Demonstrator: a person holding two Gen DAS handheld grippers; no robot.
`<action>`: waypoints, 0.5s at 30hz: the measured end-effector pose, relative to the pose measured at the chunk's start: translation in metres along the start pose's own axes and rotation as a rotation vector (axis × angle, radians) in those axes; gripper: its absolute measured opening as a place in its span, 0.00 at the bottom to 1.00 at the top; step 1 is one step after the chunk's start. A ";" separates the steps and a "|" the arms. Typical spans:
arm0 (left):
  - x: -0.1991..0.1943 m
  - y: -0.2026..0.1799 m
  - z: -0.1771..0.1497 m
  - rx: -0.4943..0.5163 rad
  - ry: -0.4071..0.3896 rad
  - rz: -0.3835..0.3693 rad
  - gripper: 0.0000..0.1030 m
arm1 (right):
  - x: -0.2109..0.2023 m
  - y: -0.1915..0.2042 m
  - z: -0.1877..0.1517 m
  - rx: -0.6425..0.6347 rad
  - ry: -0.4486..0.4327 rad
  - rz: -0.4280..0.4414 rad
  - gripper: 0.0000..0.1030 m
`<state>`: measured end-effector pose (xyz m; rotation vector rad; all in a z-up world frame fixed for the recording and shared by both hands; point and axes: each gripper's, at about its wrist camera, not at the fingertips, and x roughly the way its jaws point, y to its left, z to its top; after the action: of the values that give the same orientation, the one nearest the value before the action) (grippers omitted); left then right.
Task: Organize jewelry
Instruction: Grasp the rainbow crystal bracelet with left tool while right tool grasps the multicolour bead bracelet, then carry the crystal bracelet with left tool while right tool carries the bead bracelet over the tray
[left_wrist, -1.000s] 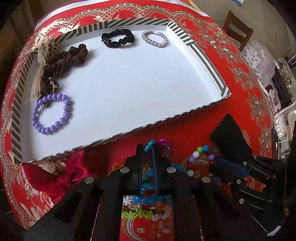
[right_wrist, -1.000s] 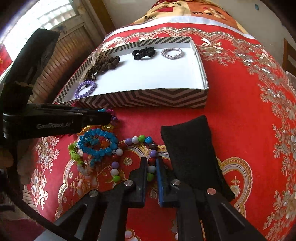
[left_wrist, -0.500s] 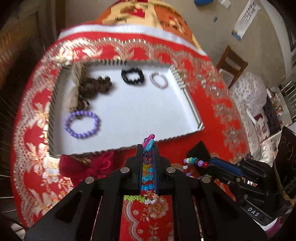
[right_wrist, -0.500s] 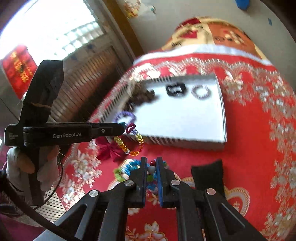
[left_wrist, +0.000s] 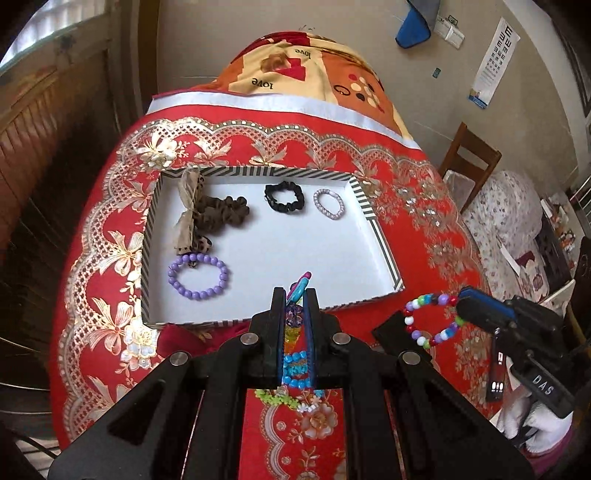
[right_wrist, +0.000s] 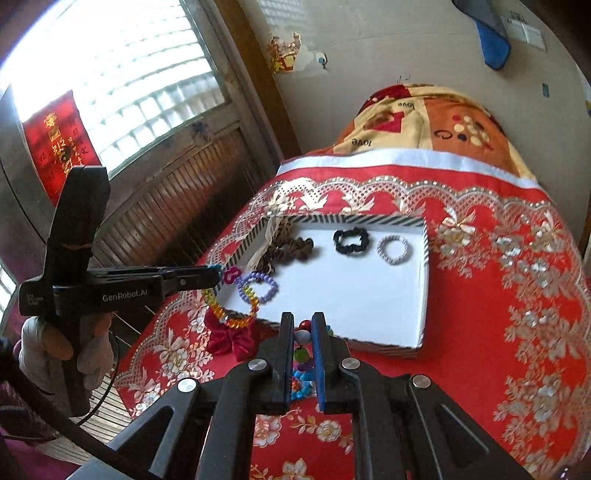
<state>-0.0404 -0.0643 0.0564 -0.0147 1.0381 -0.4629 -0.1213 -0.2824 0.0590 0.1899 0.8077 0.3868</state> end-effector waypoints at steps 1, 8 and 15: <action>0.000 0.000 0.001 0.001 -0.003 0.004 0.08 | -0.001 -0.001 0.002 -0.002 -0.002 -0.006 0.08; 0.008 0.004 0.009 0.010 -0.009 0.024 0.08 | 0.006 -0.009 0.015 -0.003 0.003 -0.039 0.08; 0.023 0.013 0.021 0.014 0.003 0.035 0.08 | 0.027 -0.016 0.030 0.005 0.012 -0.056 0.08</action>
<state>-0.0085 -0.0655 0.0459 0.0165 1.0364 -0.4388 -0.0783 -0.2870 0.0561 0.1693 0.8238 0.3336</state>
